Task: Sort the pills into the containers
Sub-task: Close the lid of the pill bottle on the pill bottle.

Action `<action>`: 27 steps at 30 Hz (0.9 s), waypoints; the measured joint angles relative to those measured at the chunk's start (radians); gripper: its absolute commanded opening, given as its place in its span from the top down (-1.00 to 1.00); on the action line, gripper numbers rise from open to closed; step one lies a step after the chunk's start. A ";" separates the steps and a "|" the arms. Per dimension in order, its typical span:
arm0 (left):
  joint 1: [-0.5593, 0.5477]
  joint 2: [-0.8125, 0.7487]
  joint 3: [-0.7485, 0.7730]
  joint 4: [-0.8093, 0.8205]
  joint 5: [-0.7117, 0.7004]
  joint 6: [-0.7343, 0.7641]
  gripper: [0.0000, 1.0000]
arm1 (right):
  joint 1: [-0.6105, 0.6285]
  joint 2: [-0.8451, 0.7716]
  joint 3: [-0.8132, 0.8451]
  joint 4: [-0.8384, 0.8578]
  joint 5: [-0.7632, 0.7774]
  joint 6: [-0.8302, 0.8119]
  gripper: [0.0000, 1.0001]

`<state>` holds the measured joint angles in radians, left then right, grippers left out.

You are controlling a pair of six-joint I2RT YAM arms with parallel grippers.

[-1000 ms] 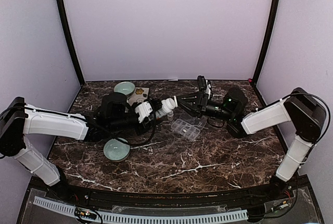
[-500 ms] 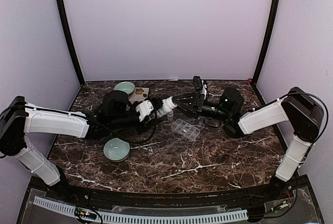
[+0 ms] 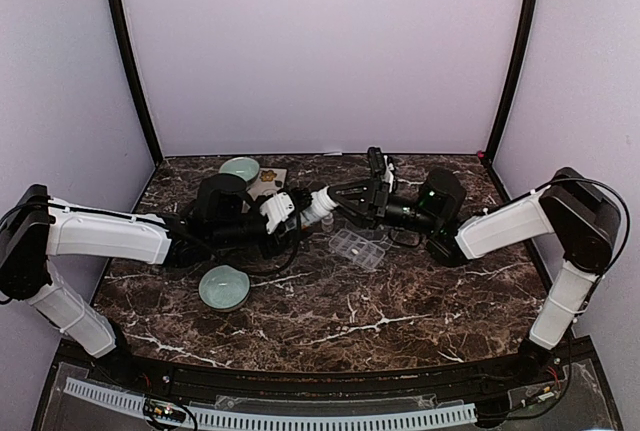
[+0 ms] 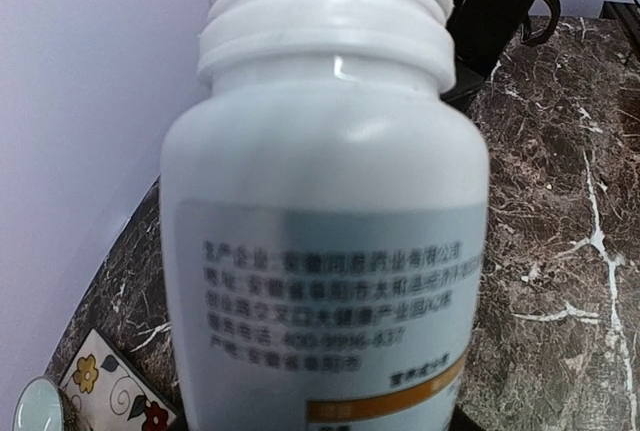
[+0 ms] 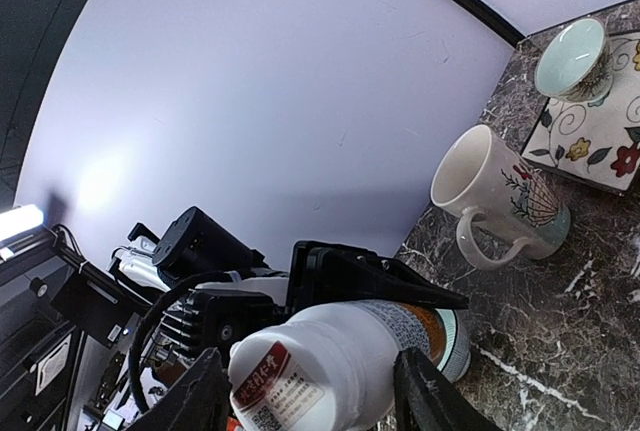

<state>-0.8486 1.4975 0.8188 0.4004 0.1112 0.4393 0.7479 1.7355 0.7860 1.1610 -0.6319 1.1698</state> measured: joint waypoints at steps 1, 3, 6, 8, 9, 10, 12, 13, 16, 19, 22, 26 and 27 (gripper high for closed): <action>0.001 0.000 0.000 0.000 0.001 -0.001 1.00 | 0.000 0.000 0.003 -0.005 0.000 -0.004 -0.12; 0.003 0.000 0.001 -0.005 0.002 -0.002 1.00 | 0.002 0.000 0.008 -0.015 0.002 -0.011 -0.10; 0.006 0.000 0.002 -0.014 0.001 -0.002 1.00 | 0.005 0.000 0.018 -0.040 0.004 -0.025 -0.05; 0.008 0.000 0.002 -0.019 0.000 -0.002 1.00 | 0.007 0.000 0.029 -0.063 0.006 -0.037 -0.01; 0.010 0.000 0.002 -0.022 -0.002 -0.002 1.00 | 0.007 0.000 0.035 -0.074 0.006 -0.045 0.00; 0.011 0.000 0.002 -0.026 -0.005 -0.002 1.00 | 0.008 0.001 0.041 -0.087 0.008 -0.052 0.01; 0.013 0.000 0.002 -0.037 -0.009 -0.001 1.00 | 0.010 0.002 0.053 -0.114 0.009 -0.068 0.04; 0.014 0.000 0.002 -0.045 -0.013 0.001 1.00 | 0.011 0.005 0.060 -0.126 0.012 -0.077 0.05; 0.016 0.000 0.002 -0.063 -0.025 0.003 1.00 | 0.015 0.010 0.074 -0.158 0.015 -0.098 0.06; 0.017 0.000 0.002 -0.081 -0.034 0.005 1.00 | 0.023 0.011 0.088 -0.193 0.022 -0.123 0.08; 0.018 0.000 0.002 -0.099 -0.043 0.007 1.00 | 0.031 0.011 0.104 -0.234 0.028 -0.150 0.09; 0.018 0.000 0.002 -0.116 -0.051 0.012 1.00 | 0.040 0.011 0.119 -0.278 0.033 -0.179 0.13; 0.019 0.000 0.002 -0.119 -0.052 0.014 1.00 | 0.042 0.011 0.127 -0.293 0.036 -0.189 0.14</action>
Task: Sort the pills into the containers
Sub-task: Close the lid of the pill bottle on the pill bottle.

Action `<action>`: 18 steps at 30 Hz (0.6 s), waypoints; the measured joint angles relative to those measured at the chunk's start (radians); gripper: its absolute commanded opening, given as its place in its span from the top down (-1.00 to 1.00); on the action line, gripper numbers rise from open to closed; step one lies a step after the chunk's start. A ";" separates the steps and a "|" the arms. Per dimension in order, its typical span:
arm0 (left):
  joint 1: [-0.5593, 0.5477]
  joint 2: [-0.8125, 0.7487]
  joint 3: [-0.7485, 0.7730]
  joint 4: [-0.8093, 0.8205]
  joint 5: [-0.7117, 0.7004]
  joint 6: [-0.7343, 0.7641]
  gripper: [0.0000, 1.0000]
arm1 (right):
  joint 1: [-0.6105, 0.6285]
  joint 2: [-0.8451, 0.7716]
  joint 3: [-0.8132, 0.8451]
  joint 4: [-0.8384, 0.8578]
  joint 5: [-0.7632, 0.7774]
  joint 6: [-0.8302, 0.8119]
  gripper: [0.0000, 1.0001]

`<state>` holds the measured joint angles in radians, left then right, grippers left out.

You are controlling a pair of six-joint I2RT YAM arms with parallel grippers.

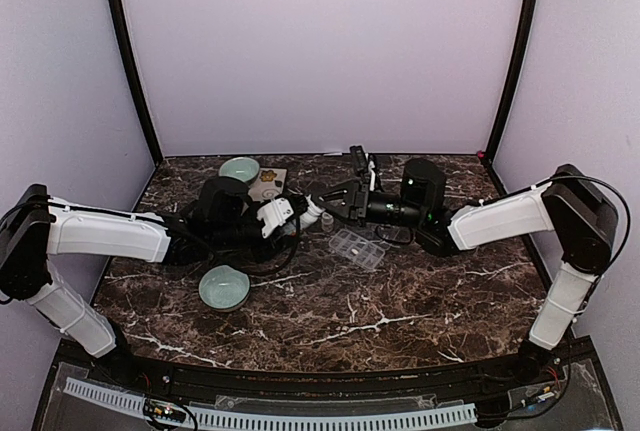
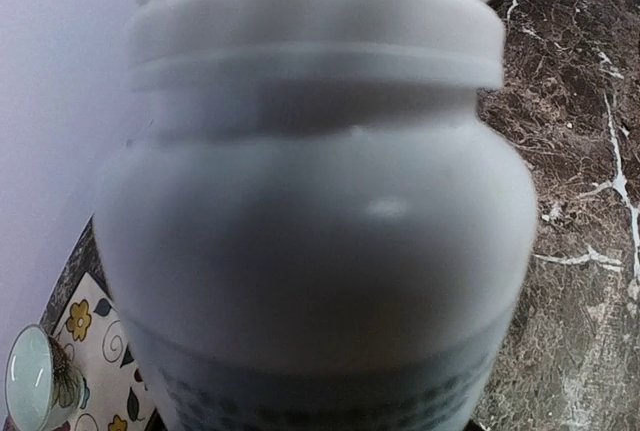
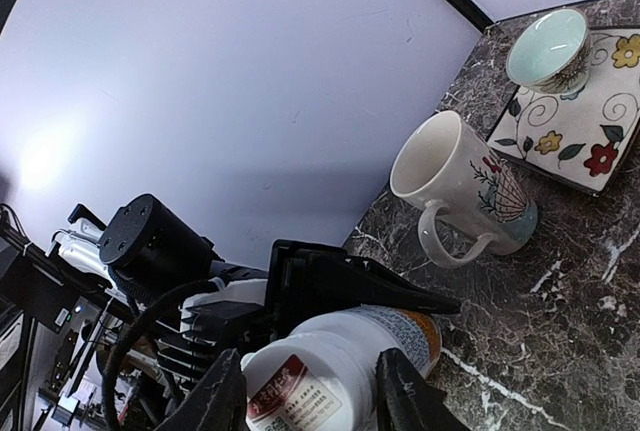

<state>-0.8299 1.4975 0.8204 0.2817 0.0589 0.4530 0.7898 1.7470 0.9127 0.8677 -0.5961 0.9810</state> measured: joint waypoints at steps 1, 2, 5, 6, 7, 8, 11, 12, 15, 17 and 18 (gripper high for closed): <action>0.001 0.000 0.000 -0.002 -0.002 0.002 1.00 | 0.003 0.000 0.002 -0.004 0.002 -0.003 0.15; 0.002 0.000 0.000 -0.002 -0.004 0.003 1.00 | 0.004 0.001 0.006 -0.010 0.004 -0.007 0.16; 0.003 0.000 0.000 -0.008 -0.013 0.007 1.00 | 0.010 0.004 0.014 -0.023 0.010 -0.021 0.19; 0.003 0.000 0.000 -0.011 -0.014 0.008 1.00 | 0.012 0.005 0.017 -0.027 0.010 -0.024 0.20; 0.003 0.000 0.000 -0.015 -0.016 0.008 1.00 | 0.016 0.007 0.022 -0.034 0.013 -0.028 0.20; 0.003 0.000 0.000 -0.020 -0.019 0.008 1.00 | 0.019 0.009 0.026 -0.040 0.016 -0.034 0.20; 0.003 0.000 0.000 -0.032 -0.023 0.010 1.00 | 0.023 0.012 0.032 -0.061 0.018 -0.048 0.22; 0.003 -0.001 -0.001 -0.037 -0.023 0.011 1.00 | 0.025 0.012 0.034 -0.069 0.019 -0.054 0.22; 0.006 -0.005 -0.006 -0.042 -0.023 0.011 1.00 | 0.031 0.012 0.041 -0.092 0.024 -0.068 0.24; 0.009 -0.010 -0.011 -0.045 -0.021 0.013 1.00 | 0.033 0.012 0.044 -0.105 0.026 -0.076 0.29; 0.010 -0.011 -0.015 -0.045 -0.019 0.013 1.00 | 0.034 0.012 0.045 -0.110 0.027 -0.082 0.32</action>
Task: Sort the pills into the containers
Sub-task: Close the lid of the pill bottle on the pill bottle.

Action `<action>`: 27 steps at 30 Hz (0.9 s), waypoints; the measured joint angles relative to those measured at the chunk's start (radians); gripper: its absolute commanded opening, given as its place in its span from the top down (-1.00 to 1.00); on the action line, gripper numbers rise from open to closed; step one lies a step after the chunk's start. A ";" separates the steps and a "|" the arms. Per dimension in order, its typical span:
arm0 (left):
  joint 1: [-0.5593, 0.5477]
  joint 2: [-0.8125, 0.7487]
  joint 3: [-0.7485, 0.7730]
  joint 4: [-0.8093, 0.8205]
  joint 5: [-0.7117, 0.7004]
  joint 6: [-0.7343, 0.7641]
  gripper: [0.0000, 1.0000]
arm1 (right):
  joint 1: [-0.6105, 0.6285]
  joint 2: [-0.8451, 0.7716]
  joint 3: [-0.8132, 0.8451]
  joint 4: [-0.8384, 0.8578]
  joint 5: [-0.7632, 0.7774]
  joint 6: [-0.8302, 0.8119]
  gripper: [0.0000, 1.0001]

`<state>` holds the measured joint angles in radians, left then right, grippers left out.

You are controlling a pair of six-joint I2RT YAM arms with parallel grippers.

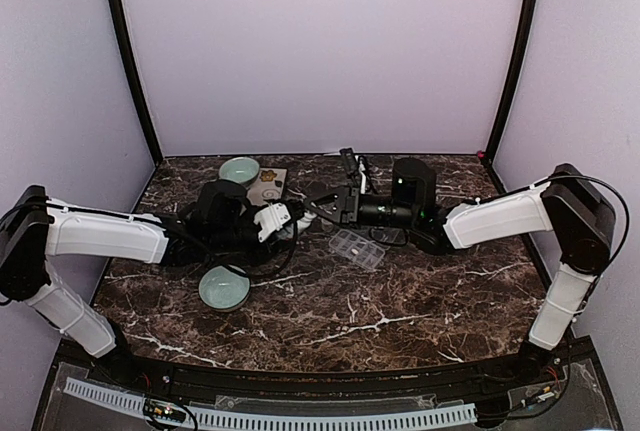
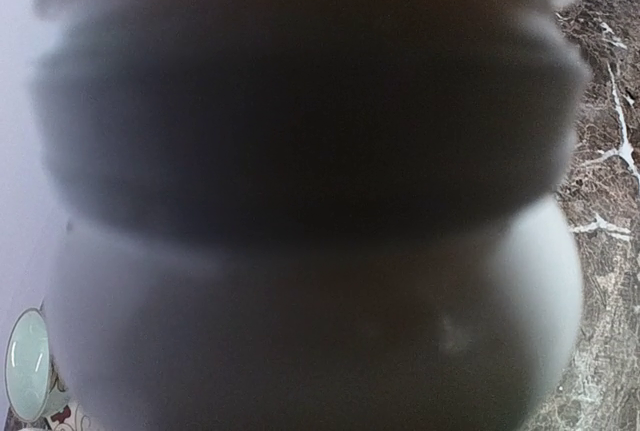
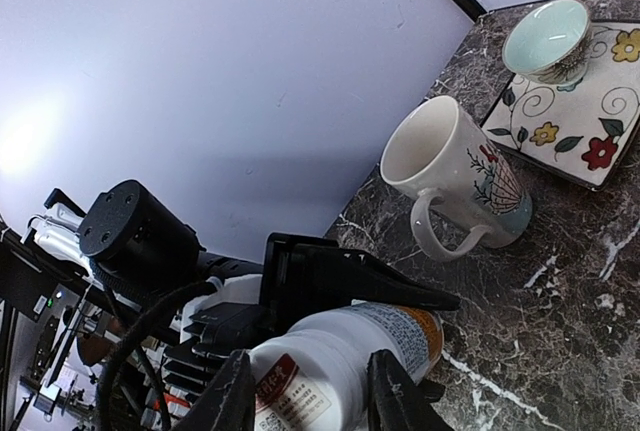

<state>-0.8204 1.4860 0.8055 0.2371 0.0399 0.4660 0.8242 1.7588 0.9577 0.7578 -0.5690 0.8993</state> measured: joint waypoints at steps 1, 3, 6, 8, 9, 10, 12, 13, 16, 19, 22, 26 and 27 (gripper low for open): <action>0.001 -0.004 -0.005 0.000 0.003 0.000 1.00 | 0.002 0.000 0.001 -0.005 0.000 -0.003 0.34; 0.004 -0.014 -0.015 -0.002 0.008 0.000 1.00 | 0.004 0.005 0.002 -0.016 -0.001 -0.008 0.37; 0.009 -0.021 -0.022 -0.008 0.013 0.001 1.00 | 0.008 0.010 0.009 -0.026 0.004 -0.015 0.39; 0.012 -0.021 -0.025 -0.010 0.014 0.001 1.00 | 0.010 0.010 0.010 -0.035 0.012 -0.027 0.40; 0.013 -0.021 -0.026 -0.011 0.014 0.001 1.00 | 0.011 0.010 0.012 -0.041 0.015 -0.031 0.41; 0.014 -0.021 -0.027 -0.011 0.015 0.001 1.00 | 0.013 0.010 0.014 -0.048 0.019 -0.035 0.44; 0.016 -0.021 -0.027 -0.014 0.014 -0.002 1.00 | 0.014 0.010 0.022 -0.064 0.026 -0.049 0.51; 0.017 -0.021 -0.027 -0.017 0.013 -0.004 1.00 | 0.014 0.010 0.027 -0.076 0.029 -0.056 0.53; 0.021 -0.021 -0.027 -0.031 0.010 -0.010 1.00 | 0.015 0.010 0.042 -0.112 0.040 -0.079 0.62; 0.024 -0.021 -0.027 -0.039 0.014 -0.016 1.00 | 0.019 0.011 0.057 -0.148 0.054 -0.098 0.64; 0.029 -0.021 -0.027 -0.045 0.018 -0.021 1.00 | 0.021 0.012 0.065 -0.172 0.066 -0.112 0.43; 0.031 -0.031 -0.045 -0.044 0.019 -0.021 1.00 | 0.029 0.006 0.050 -0.171 0.076 -0.117 0.24; 0.031 -0.032 -0.050 -0.040 0.019 -0.021 1.00 | 0.030 0.003 0.043 -0.170 0.075 -0.116 0.20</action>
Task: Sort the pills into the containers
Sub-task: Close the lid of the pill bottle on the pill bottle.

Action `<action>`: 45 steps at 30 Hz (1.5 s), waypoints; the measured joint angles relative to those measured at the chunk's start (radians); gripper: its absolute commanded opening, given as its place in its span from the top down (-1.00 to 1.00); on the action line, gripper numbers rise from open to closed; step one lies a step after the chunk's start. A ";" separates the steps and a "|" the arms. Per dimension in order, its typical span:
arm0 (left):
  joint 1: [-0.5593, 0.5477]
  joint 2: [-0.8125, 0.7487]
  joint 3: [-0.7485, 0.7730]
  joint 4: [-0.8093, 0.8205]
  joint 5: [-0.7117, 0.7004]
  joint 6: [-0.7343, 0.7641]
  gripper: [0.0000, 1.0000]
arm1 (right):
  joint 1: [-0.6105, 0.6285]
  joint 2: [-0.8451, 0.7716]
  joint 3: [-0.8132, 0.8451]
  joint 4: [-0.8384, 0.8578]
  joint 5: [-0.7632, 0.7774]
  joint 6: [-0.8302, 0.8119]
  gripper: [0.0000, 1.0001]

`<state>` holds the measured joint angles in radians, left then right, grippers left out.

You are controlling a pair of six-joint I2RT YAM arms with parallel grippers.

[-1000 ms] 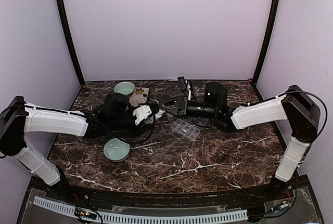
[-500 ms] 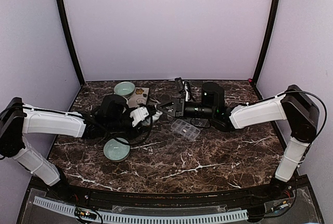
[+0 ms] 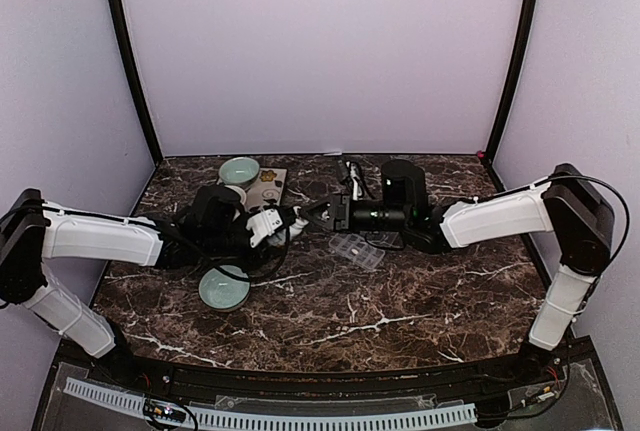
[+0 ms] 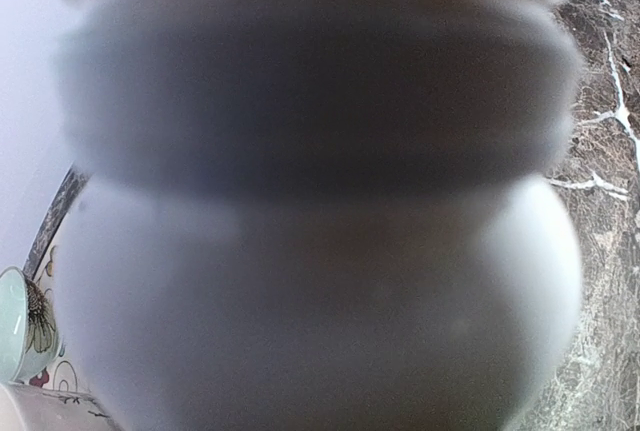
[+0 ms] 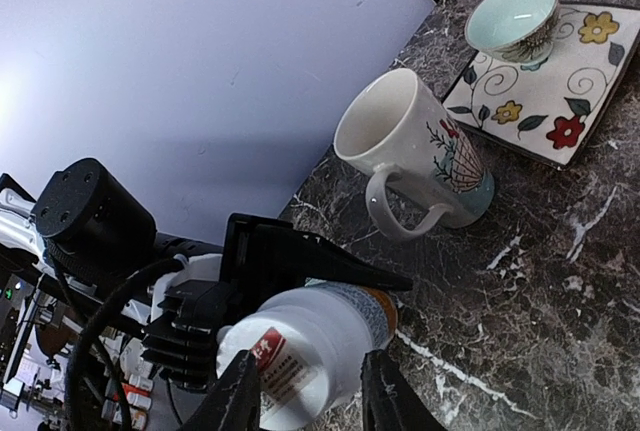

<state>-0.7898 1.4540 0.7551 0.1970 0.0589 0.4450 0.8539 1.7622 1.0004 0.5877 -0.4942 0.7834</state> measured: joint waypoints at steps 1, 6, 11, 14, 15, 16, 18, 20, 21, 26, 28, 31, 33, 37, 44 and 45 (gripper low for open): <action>0.000 -0.001 -0.005 0.005 0.000 0.000 1.00 | 0.001 -0.003 -0.008 0.001 -0.003 0.002 0.17; 0.000 -0.020 -0.020 0.026 -0.005 0.000 1.00 | 0.001 -0.016 -0.038 0.021 -0.024 0.018 0.12; 0.000 -0.036 -0.019 0.108 -0.009 -0.007 1.00 | 0.006 -0.036 -0.061 0.013 -0.055 0.029 0.08; -0.009 -0.075 -0.013 0.196 0.008 -0.008 1.00 | 0.012 -0.036 -0.098 -0.045 -0.058 0.029 0.08; -0.012 -0.083 -0.008 0.210 0.012 -0.008 1.00 | 0.012 -0.036 -0.108 -0.064 -0.059 0.029 0.07; -0.012 -0.090 -0.002 0.230 0.015 -0.008 1.00 | 0.012 -0.036 -0.114 -0.081 -0.058 0.029 0.07; -0.013 -0.098 0.004 0.257 0.020 -0.008 1.00 | 0.012 -0.036 -0.116 -0.106 -0.055 0.025 0.07; -0.013 -0.098 0.006 0.267 0.023 -0.008 1.00 | 0.012 -0.039 -0.116 -0.127 -0.049 0.018 0.07; -0.013 -0.098 0.006 0.267 0.024 -0.008 1.00 | 0.012 -0.040 -0.116 -0.135 -0.045 0.013 0.07; -0.013 -0.098 0.006 0.266 0.031 -0.008 1.00 | 0.012 -0.094 -0.116 -0.205 0.005 -0.024 0.05; -0.013 -0.096 0.006 0.266 0.031 -0.008 1.00 | 0.012 -0.137 -0.116 -0.238 0.035 -0.044 0.04; -0.013 -0.090 0.009 0.265 0.032 -0.008 1.00 | 0.012 -0.206 -0.116 -0.281 0.084 -0.071 0.00; -0.013 -0.084 0.011 0.264 0.034 -0.008 1.00 | 0.011 -0.251 -0.113 -0.307 0.114 -0.092 -0.04; -0.013 -0.066 0.015 0.251 0.037 -0.011 1.00 | 0.010 -0.296 -0.085 -0.357 0.158 -0.122 -0.09; -0.013 -0.037 0.031 0.204 0.058 -0.012 1.00 | -0.010 -0.308 -0.026 -0.424 0.181 -0.166 -0.17; -0.013 -0.032 0.035 0.201 0.061 -0.013 1.00 | -0.013 -0.308 -0.019 -0.432 0.182 -0.172 -0.17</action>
<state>-0.8032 1.4216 0.7898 0.3985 0.1200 0.4324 0.8413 1.4544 0.9817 0.1558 -0.3126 0.6117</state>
